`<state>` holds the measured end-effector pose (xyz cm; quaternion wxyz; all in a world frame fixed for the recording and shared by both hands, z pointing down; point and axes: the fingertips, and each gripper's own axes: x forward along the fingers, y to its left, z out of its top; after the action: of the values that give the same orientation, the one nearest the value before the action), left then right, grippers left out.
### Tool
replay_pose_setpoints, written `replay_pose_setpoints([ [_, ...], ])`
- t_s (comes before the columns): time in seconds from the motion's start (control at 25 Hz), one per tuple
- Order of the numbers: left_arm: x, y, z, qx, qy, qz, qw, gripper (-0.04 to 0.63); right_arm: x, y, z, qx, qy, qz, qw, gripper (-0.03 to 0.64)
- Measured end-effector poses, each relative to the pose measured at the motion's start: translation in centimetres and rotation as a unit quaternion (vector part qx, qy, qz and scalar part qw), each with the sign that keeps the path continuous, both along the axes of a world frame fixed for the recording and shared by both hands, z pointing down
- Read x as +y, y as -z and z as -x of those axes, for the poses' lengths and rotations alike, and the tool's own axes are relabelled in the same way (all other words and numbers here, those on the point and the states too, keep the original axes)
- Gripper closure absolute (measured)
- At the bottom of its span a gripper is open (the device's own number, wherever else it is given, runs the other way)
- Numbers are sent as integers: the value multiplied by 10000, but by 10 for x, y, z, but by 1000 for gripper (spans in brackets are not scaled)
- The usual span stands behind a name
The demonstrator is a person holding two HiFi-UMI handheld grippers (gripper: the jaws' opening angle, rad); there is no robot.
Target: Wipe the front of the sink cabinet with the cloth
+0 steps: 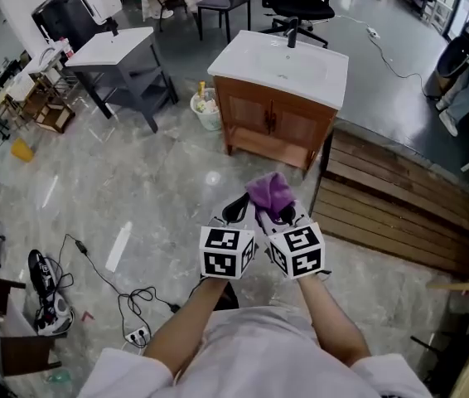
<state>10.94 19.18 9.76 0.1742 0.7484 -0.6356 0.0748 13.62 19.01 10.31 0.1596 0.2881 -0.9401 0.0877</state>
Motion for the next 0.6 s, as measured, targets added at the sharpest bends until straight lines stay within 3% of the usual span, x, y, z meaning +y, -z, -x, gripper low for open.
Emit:
replay_pose_setpoints([
  [0.6,-115,10,132,2,-400,56,9992,591,-114,10,132,118,-322,-24,9994,545],
])
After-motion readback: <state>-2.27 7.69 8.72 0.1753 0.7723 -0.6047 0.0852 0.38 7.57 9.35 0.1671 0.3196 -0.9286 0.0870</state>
